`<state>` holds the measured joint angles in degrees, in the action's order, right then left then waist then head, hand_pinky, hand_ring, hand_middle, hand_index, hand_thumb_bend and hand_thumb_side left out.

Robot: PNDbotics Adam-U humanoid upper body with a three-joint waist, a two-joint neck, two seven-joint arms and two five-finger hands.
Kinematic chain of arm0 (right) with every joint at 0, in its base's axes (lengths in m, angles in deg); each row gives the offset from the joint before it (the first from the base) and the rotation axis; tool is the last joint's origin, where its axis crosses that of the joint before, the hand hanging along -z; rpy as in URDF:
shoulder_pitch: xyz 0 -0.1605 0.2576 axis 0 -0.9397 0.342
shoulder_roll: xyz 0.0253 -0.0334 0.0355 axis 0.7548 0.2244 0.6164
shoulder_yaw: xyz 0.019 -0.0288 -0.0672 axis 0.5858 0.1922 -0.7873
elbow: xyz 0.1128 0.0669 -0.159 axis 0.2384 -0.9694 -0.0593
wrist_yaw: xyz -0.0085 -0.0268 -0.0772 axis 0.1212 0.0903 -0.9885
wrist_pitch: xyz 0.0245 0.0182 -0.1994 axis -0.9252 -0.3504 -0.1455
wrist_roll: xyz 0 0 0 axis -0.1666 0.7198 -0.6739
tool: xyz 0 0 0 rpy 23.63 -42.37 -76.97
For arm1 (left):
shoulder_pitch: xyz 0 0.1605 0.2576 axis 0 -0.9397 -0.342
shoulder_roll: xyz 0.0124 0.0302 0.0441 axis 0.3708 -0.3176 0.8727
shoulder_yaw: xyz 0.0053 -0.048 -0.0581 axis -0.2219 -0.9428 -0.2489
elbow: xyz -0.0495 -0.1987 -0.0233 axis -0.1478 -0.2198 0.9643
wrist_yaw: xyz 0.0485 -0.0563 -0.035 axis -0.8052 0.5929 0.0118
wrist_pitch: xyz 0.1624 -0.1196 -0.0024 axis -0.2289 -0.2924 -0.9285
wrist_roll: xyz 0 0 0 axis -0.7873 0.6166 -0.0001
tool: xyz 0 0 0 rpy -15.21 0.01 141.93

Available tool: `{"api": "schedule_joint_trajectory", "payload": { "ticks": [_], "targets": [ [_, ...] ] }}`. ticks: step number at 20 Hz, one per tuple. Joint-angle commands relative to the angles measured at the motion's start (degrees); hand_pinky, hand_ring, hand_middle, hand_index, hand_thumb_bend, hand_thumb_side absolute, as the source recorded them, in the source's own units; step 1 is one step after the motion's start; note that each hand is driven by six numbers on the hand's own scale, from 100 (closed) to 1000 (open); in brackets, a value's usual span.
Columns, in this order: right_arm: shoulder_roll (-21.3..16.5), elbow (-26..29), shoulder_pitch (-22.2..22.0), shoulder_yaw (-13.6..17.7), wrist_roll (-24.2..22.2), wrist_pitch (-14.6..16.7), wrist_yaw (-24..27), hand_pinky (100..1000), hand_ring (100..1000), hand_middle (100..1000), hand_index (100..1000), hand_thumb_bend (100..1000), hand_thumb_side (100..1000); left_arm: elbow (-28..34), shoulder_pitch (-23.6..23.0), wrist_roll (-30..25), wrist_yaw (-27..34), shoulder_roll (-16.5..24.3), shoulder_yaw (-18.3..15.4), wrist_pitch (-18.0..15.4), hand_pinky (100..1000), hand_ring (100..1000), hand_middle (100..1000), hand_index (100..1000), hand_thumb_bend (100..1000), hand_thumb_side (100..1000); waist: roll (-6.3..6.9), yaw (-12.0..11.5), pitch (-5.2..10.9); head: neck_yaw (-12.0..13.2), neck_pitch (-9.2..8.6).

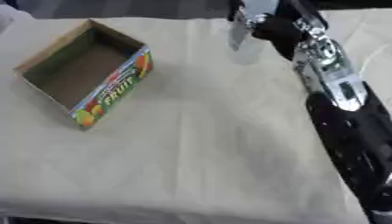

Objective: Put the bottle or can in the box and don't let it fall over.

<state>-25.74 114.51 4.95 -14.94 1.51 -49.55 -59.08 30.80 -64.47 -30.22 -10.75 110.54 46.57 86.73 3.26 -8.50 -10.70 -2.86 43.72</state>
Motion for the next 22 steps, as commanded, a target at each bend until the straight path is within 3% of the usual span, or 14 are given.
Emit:
{"api": "schedule_joint_trajectory", "payload": {
  "ticks": [1,6,13,22],
  "targets": [
    [3.28,-2.78,4.79,-1.25,0.56,-0.20,-1.88,754,342,267,270,100,100,1.26,1.44,-0.47,-0.24,1.48,0.24,0.29,819,800,736,830,712,613,0.04,-0.85,0.22,-1.58,-0.77],
    [9.62,-10.02,11.43,-1.99,1.00,2.54,-6.95,750,343,269,273,100,100,1.54,4.29,-1.93,-0.37,0.94,1.89,1.06,819,800,736,831,711,614,0.04,-4.48,-1.66,-4.60,-2.31],
    [16.24,-18.64,16.98,-2.90,0.62,7.14,-14.86,745,343,269,274,100,100,1.33,8.10,-3.30,0.37,-0.69,3.47,1.86,819,799,735,829,711,613,-0.83,-10.06,-3.79,-8.59,-4.00],
    [20.76,-25.12,19.08,-3.39,-0.43,12.09,-20.91,742,344,270,276,100,100,0.69,10.01,-4.52,0.38,-1.64,4.68,2.55,819,799,735,828,711,614,-2.11,-13.29,-4.75,-12.70,-5.26]
  ]
}}
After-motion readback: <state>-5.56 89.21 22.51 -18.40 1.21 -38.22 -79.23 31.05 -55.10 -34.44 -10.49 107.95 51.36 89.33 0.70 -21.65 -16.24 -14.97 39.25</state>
